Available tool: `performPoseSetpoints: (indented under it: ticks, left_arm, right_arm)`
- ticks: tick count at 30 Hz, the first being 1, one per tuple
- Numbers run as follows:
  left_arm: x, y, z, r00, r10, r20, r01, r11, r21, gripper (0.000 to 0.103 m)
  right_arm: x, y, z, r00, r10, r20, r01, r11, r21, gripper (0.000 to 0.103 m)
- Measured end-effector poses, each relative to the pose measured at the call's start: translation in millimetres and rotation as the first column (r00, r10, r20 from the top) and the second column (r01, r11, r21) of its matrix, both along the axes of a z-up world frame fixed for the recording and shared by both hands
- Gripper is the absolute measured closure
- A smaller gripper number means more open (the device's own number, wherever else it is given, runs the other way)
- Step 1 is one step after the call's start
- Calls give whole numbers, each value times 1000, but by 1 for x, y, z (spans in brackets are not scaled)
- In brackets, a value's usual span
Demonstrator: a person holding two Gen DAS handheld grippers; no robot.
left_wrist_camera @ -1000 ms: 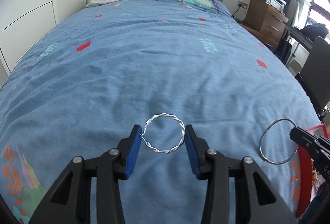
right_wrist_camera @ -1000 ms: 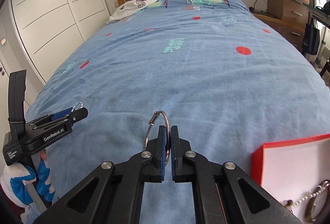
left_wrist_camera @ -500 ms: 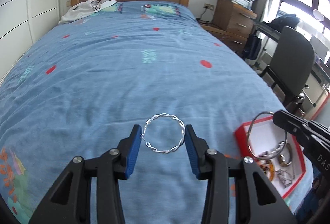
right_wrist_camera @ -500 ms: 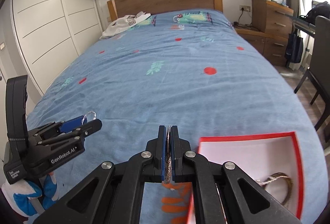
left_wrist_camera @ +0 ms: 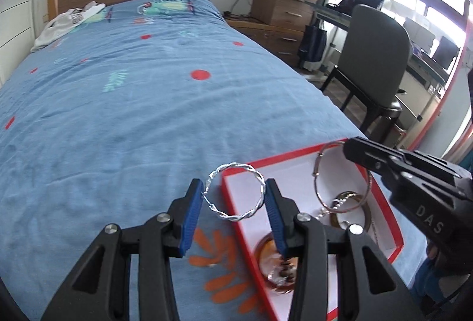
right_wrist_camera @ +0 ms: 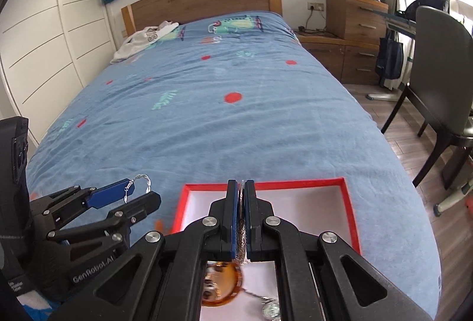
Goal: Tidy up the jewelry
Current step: 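Carry the twisted hoop and silver bangle in both grippers over the red box, then open both grippers to drop the hoop and bangle into the box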
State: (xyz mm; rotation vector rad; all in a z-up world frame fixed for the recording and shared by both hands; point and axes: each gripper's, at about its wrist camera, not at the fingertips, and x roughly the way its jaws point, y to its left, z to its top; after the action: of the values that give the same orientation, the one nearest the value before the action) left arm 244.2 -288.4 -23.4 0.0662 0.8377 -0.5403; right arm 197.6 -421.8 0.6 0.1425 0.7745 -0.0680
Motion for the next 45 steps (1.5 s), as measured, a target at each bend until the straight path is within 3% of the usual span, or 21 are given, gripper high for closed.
performPoseSetpoints:
  ticks: [8, 17, 22, 39, 45]
  left_arm:
    - [4, -44, -29, 998, -51, -26, 52, 998, 31, 63]
    - [7, -55, -57, 996, -66, -52, 69, 996, 61, 63]
    - [4, -56, -61, 997, -75, -28, 77, 994, 78, 63]
    - [1, -60, -65, 999, -47, 0, 47, 993, 106, 62]
    - [-1, -61, -63, 998, -56, 10, 55, 991, 120, 61]
  right_arm:
    - [13, -35, -32, 999, -16, -45, 17, 1000, 24, 99]
    - [14, -67, -60, 994, -62, -93, 70, 994, 87, 99]
    - [15, -70, -81, 987, -63, -147, 78, 992, 100, 99]
    - [20, -67, -92, 974, -79, -215, 94, 994, 62, 97]
    - [17, -63, -87, 977, -79, -200, 92, 994, 55, 84]
